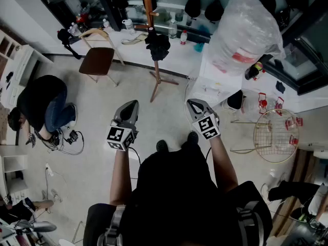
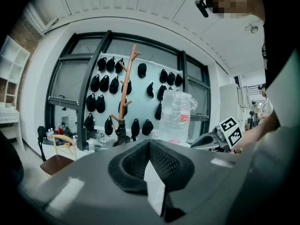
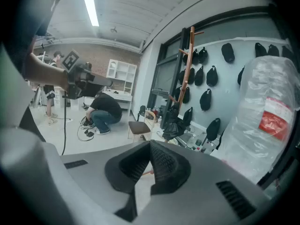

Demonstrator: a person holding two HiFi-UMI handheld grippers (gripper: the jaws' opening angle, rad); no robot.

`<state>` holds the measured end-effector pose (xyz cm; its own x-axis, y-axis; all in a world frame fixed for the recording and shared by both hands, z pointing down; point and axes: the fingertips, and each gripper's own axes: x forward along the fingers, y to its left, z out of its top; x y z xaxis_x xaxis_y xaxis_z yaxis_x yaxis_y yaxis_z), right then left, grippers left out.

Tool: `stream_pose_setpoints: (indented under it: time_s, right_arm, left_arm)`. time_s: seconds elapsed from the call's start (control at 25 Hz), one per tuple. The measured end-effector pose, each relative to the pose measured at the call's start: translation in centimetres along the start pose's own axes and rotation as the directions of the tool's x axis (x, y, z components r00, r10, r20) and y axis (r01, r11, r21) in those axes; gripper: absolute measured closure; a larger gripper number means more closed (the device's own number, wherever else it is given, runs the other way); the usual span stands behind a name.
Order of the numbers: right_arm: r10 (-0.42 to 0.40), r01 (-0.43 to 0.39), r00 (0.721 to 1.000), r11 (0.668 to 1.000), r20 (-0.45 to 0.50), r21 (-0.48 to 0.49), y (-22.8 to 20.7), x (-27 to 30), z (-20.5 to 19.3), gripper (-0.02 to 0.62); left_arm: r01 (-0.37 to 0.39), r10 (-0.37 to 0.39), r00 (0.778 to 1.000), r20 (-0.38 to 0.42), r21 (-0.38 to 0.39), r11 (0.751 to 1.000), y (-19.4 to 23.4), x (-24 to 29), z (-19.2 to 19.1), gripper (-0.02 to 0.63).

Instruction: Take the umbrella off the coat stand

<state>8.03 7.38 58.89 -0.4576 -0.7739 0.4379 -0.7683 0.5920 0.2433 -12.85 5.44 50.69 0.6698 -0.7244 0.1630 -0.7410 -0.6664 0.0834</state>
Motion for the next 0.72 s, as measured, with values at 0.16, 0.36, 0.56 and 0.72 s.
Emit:
stream_pose_setpoints:
  time_s: [0.16, 0.36, 0.56, 0.72]
  right_arm:
    - [-0.006, 0.006, 1.0, 1.0, 0.002, -0.003, 0.6, -0.1, 0.3, 0.594]
    - [-0.016, 0.016, 1.0, 1.0, 0.004, 0.003, 1.1, -0.4, 0.4, 0.594]
    - [-0.049, 0.049, 0.999, 0.999, 0.014, 0.015, 0.7, -0.5, 0.6, 0.592]
    - [-0.059, 0.059, 0.998, 0.998, 0.014, 0.033, 0.4, -0.4, 0.6, 0.591]
  left_arm:
    - [-0.002, 0.002, 1.0, -0.003, -0.006, 1.0, 0.1, -0.9, -0.4, 0.607]
    - [0.01, -0.01, 1.0, 0.001, -0.003, 1.0, 0.1, -1.4, -0.5, 0.607]
    - [0.015, -0.015, 1.0, -0.004, 0.002, 1.0, 0.3, -1.1, -0.7, 0.607]
    - [0.019, -0.019, 1.0, -0.005, 0.021, 1.0, 0.4, -0.8, -0.5, 0.607]
